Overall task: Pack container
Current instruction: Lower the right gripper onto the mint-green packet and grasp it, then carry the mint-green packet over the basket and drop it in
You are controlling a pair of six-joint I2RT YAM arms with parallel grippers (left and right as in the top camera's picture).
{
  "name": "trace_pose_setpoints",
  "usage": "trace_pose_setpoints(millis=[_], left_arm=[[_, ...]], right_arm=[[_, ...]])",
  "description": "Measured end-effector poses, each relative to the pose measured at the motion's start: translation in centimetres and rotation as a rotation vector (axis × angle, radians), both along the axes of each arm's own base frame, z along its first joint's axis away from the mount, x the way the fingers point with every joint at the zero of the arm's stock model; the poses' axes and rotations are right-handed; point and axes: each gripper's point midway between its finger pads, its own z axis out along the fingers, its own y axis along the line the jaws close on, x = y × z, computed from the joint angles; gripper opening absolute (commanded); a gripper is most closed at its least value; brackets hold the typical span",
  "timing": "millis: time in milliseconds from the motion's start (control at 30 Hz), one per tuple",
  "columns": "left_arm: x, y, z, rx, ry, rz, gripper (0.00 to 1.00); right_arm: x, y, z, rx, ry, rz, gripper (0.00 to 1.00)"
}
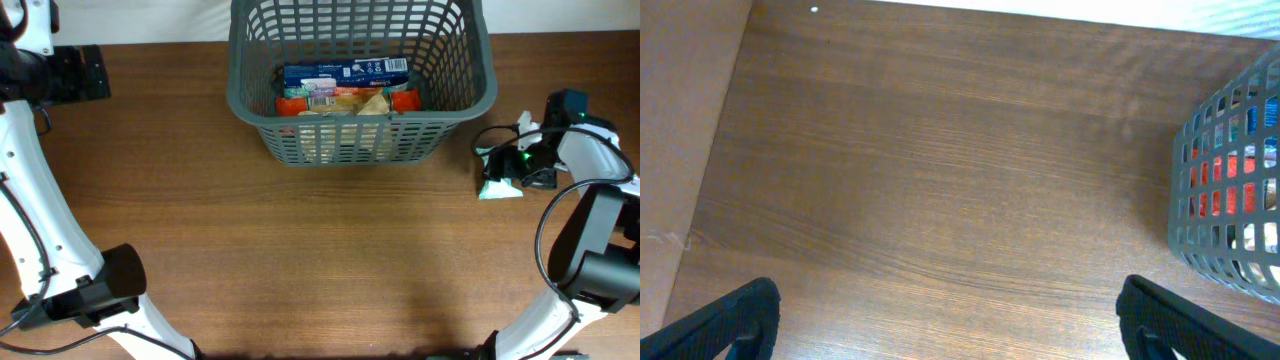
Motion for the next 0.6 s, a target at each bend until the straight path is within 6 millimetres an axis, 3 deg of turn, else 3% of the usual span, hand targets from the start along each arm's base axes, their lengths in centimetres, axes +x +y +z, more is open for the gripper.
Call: trace_pose_setpoints(millis=[133,267,333,433,600], left_arm=[[0.0,0.0,0.0,0.000,0.000,0.000,0.99],[0.0,0.0,0.0,0.000,0.000,0.000,0.99],[0.0,0.0,0.0,0.000,0.000,0.000,0.99],[0.0,0.0,0.0,0.000,0.000,0.000,0.99],[0.0,0.0,0.0,0.000,0.000,0.000,0.99]], right_arm=[[0.6,0.6,-0.1,0.000,-0.012,-0.003,0.61],[0.5,0.8,-1.1,0.008,0.012,-0.022,0.30],[0.3,0.8,-1.5,0.010,0.030,-0.056,0.21],[0.1,0.5,-1.5,0.004,0.039,-0.094,0.12],[-0.4,-0.3,-1.3,0.015,0.060,-0.162,0.05]])
